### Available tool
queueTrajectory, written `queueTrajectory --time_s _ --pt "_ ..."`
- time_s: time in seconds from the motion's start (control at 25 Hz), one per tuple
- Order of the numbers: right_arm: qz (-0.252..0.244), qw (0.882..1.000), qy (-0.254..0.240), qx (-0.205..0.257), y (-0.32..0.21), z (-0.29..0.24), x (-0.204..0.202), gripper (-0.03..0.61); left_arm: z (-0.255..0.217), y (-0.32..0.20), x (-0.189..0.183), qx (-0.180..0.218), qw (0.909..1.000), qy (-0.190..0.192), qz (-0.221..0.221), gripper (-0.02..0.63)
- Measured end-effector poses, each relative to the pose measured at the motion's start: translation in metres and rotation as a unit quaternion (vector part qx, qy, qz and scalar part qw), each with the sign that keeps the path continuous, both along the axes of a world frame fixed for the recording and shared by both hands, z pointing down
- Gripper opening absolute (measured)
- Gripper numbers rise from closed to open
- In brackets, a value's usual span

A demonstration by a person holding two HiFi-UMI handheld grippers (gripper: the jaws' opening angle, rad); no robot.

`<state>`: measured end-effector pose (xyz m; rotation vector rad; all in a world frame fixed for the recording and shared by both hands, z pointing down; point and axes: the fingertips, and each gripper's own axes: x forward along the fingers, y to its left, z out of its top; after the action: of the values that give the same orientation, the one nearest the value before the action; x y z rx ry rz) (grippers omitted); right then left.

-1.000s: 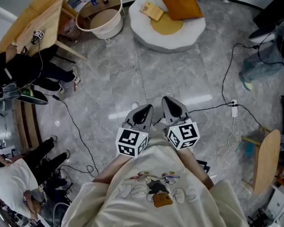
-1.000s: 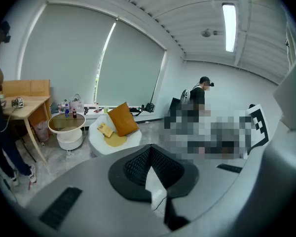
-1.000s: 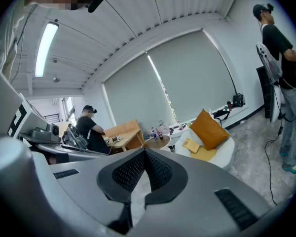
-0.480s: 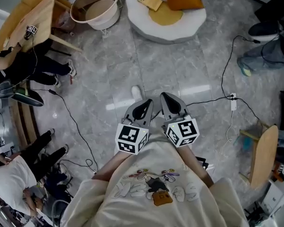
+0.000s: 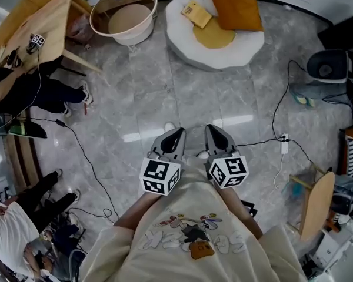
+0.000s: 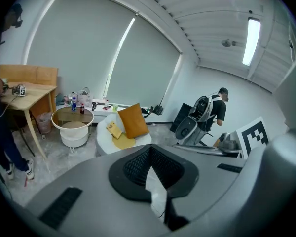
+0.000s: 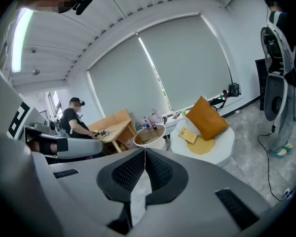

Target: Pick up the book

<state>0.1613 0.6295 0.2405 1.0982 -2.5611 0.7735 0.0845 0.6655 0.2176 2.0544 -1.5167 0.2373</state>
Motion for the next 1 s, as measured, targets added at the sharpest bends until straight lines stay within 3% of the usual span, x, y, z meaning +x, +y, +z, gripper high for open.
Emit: queueTrajectory --time_s 0.16,0.36,0.76,1.0 --pt "0.021 1.000 0.007 0.004 -0.040 -0.009 -0.034 0.023 -0.008 -0.031 -0.059 0.006 0.9996 0.013 -0.024 0.006" --pt "0.026 1.000 0.013 0.007 -0.079 -0.013 -0.070 0.025 -0.007 -0.051 -0.100 0.015 0.9995 0.011 -0.027 0.006" --pt "0.034 0.999 0.010 0.012 -0.121 -0.009 -0.098 0.024 -0.006 -0.093 -0.122 0.021 0.9997 0.010 -0.005 0.006" --pt "0.058 0.998 -0.002 -0.002 -0.189 0.009 -0.086 0.023 -0.001 -0.167 -0.120 0.027 0.9996 -0.009 0.010 0.006"
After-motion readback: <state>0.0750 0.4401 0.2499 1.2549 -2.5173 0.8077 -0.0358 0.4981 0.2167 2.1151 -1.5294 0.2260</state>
